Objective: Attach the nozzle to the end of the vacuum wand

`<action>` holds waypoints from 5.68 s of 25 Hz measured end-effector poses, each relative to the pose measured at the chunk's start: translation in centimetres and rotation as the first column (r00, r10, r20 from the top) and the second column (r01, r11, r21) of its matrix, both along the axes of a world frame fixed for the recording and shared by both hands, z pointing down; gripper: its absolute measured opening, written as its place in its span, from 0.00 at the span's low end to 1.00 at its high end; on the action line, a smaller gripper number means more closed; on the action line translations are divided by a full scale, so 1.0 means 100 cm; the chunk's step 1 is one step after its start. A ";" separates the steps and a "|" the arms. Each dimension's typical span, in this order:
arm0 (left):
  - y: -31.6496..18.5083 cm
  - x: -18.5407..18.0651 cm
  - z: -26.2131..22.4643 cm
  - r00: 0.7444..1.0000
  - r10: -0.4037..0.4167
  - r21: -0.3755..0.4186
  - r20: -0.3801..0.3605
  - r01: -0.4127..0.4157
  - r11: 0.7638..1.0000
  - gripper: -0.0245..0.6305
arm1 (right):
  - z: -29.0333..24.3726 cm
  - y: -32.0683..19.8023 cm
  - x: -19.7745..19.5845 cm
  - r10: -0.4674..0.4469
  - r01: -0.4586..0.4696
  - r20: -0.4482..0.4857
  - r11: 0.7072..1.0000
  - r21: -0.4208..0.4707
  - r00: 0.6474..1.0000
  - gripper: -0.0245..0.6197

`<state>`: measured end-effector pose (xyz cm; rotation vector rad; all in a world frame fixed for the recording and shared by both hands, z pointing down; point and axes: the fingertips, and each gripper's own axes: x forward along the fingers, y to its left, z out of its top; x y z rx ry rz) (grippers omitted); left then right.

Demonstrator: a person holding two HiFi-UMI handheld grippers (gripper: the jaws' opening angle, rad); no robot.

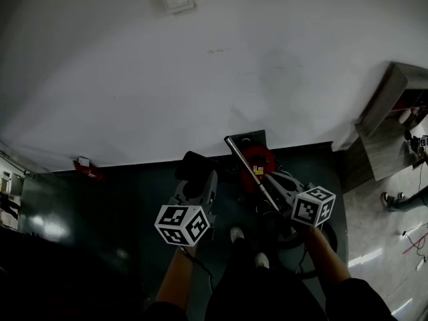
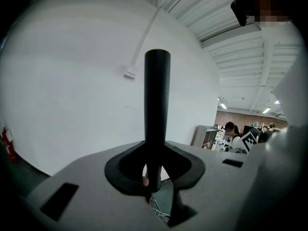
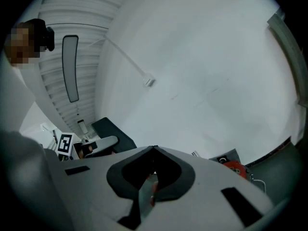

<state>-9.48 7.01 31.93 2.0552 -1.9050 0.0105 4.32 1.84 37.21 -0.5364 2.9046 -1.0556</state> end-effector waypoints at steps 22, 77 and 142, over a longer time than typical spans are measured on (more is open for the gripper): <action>-0.096 -0.103 0.036 0.998 0.041 -0.016 -0.056 -0.042 0.999 0.17 | 0.037 -0.081 -0.091 0.095 -0.100 -0.085 0.993 -0.057 0.992 0.06; -0.220 -0.159 0.168 0.998 -0.055 -0.152 -0.011 0.052 0.987 0.17 | 0.327 -0.184 -0.210 -0.187 0.326 -0.557 0.931 0.161 0.809 0.33; -0.256 -0.131 0.185 0.973 0.131 -0.335 -0.190 -0.189 0.923 0.17 | 0.321 -0.147 -0.208 -0.169 0.390 -0.572 0.874 0.290 0.803 0.28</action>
